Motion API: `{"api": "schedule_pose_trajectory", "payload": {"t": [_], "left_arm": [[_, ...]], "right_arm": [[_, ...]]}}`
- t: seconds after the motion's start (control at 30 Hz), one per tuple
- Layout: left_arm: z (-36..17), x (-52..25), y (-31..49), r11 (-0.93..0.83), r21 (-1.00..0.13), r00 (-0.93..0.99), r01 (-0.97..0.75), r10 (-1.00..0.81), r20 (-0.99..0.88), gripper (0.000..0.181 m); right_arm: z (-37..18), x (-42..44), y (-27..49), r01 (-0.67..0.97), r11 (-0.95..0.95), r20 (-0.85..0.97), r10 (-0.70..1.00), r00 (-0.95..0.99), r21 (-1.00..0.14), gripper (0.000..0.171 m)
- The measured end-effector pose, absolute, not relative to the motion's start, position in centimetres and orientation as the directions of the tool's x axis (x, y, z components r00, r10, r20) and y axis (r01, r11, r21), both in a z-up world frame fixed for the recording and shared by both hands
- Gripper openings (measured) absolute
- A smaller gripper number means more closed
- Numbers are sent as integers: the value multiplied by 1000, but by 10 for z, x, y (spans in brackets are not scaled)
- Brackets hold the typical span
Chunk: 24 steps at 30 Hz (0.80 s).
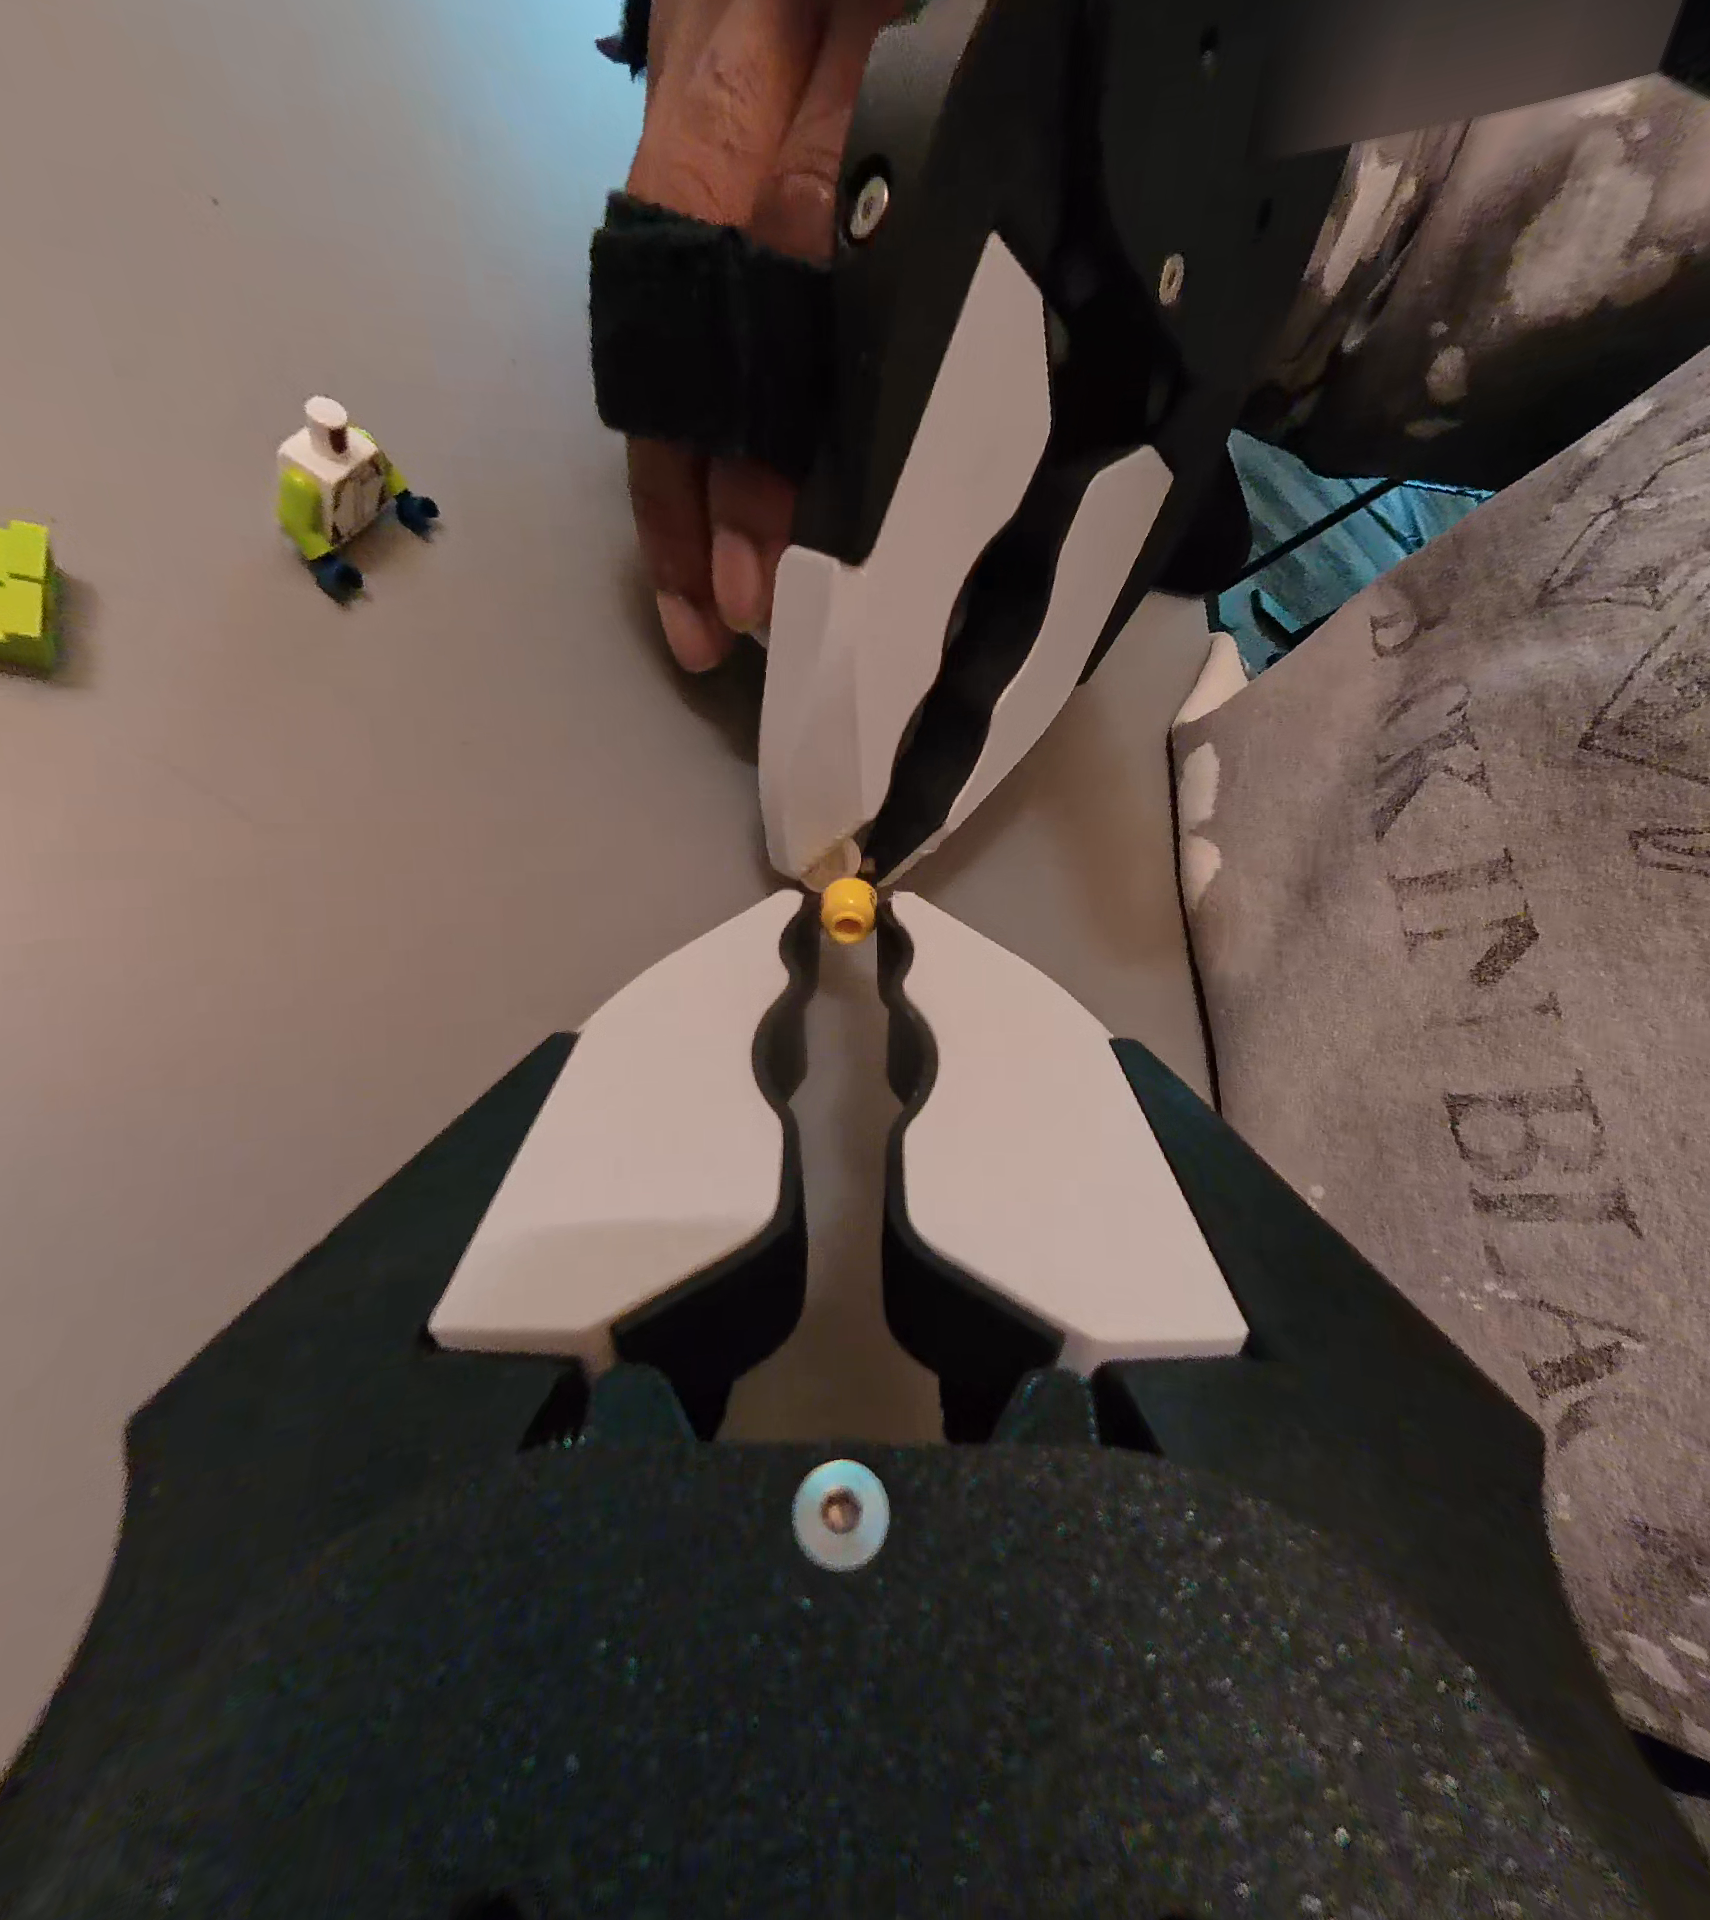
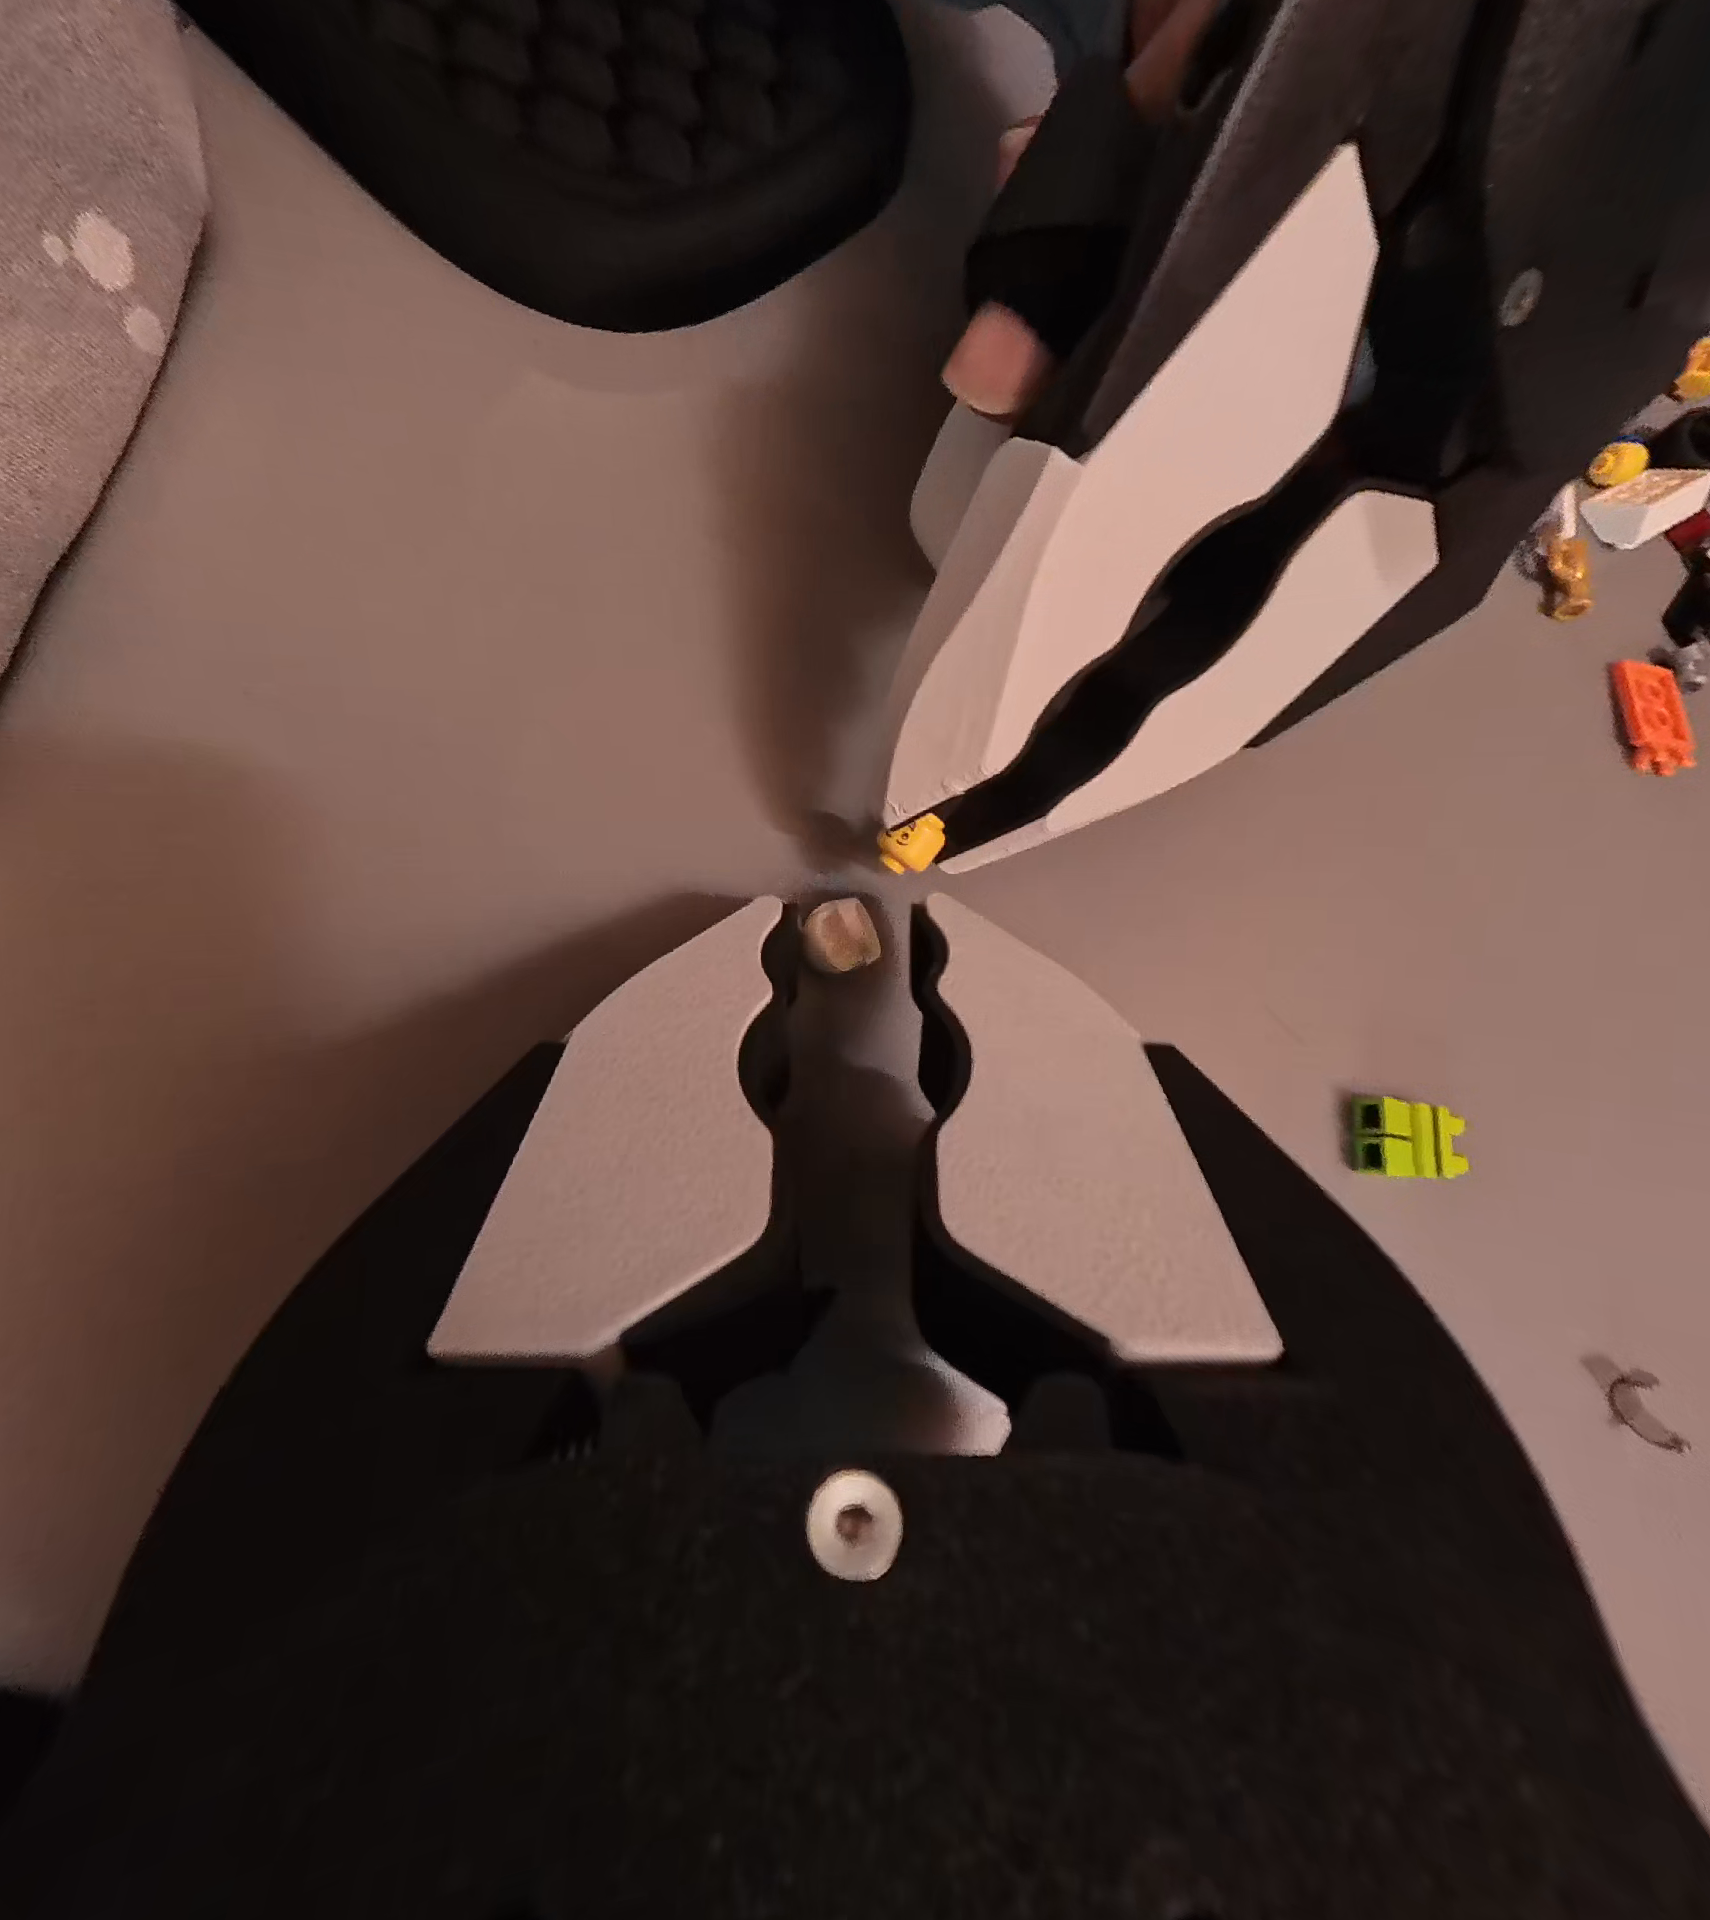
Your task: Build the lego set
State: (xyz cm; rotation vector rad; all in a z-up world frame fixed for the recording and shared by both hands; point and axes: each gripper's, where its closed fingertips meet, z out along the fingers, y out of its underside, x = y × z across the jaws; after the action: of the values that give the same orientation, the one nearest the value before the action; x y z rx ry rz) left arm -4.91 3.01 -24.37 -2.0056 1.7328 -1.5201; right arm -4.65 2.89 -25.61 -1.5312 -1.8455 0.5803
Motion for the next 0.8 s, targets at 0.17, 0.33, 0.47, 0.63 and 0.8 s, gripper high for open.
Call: {"api": "schedule_pose_trajectory", "payload": {"t": [0.17, 0.33, 0.47, 0.63, 0.8], "left_arm": [[-245, -47, 31, -354, -620, -113, -700, -803, 586, 10], [-245, -47, 28, -360, -605, -105, -710, -796, 596, 10], [-245, -47, 26, -384, -583, -83, -716, -782, 617, 10], [-245, -51, 24, -406, -577, -59, -708, -781, 622, 10], [-244, -52, 21, -432, -574, -27, -696, -783, 621, 10]], "right_arm": [[-253, -36, 31, 718, 85, 154, 988, 31, -691, 24], [-257, -35, 23, 698, -113, 78, 969, 235, -708, 26], [-260, -38, 27, 689, -117, 101, 958, 268, -716, 25], [-262, -39, 28, 717, -42, 108, 981, 161, -696, 20], [-262, -41, 28, 733, -13, 105, 988, 115, -680, 13]]}}
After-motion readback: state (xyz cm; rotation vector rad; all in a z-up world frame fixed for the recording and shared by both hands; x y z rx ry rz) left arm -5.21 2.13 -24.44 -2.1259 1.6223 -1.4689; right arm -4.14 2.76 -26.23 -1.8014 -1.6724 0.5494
